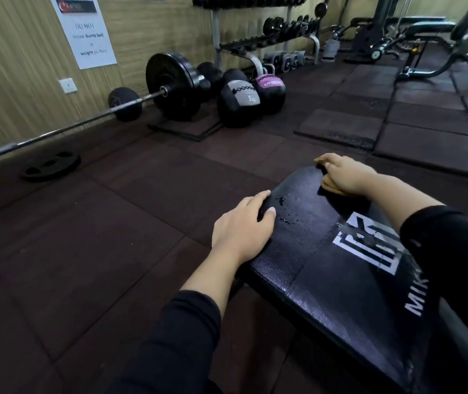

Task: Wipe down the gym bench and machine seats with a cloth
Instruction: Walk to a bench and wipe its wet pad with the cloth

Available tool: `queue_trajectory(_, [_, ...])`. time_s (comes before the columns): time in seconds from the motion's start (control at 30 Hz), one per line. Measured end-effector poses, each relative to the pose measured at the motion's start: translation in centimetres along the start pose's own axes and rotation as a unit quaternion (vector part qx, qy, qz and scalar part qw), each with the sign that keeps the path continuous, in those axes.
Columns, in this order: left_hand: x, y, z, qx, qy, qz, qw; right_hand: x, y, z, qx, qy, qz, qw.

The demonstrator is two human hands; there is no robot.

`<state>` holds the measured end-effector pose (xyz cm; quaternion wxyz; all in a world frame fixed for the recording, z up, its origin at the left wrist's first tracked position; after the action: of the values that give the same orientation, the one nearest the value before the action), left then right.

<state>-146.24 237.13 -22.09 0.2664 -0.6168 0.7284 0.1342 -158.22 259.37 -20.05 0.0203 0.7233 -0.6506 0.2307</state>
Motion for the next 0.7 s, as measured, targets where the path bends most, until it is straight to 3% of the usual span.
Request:
queue_trajectory(0.07, [0.0,-0.1,0.0,0.000,0.001,-0.001,1.000,-0.2,-1.8,0.5,-0.023,-0.034,0.012,0.999])
queue_trajectory(0.2, [-0.2,-0.2,-0.1,0.002,-0.001,0.000,1.000,4.1,-5.5,3.7,-0.052,-0.116,-0.083,0.988])
queue_trajectory(0.3, [-0.2,-0.3,-0.3,0.008,-0.003,-0.007,1.000,6.6,-6.9,5.5,-0.064,-0.105,-0.124,0.985])
queue_trajectory(0.57, [0.7,-2.6,-0.5,-0.053,-0.055,-0.062,0.995,6.6,-7.3,5.5,-0.057,-0.043,-0.091,0.993])
queue_trajectory(0.7, [1.9,-3.6,0.6,-0.037,-0.135,-0.070,0.988,6.5,-7.1,5.3,-0.063,-0.041,-0.092,0.993])
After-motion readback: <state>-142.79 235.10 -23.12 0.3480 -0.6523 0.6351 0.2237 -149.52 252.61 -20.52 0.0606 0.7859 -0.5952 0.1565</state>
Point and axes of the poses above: each hand's wrist, its own y-axis towards the middle knuckle, its own z-axis out of the palm, x = y × z, the point moved 6 cm from there along y, towards the middle knuckle, and after that the axes turned 14 degrees about x, right-handed, at the moved point
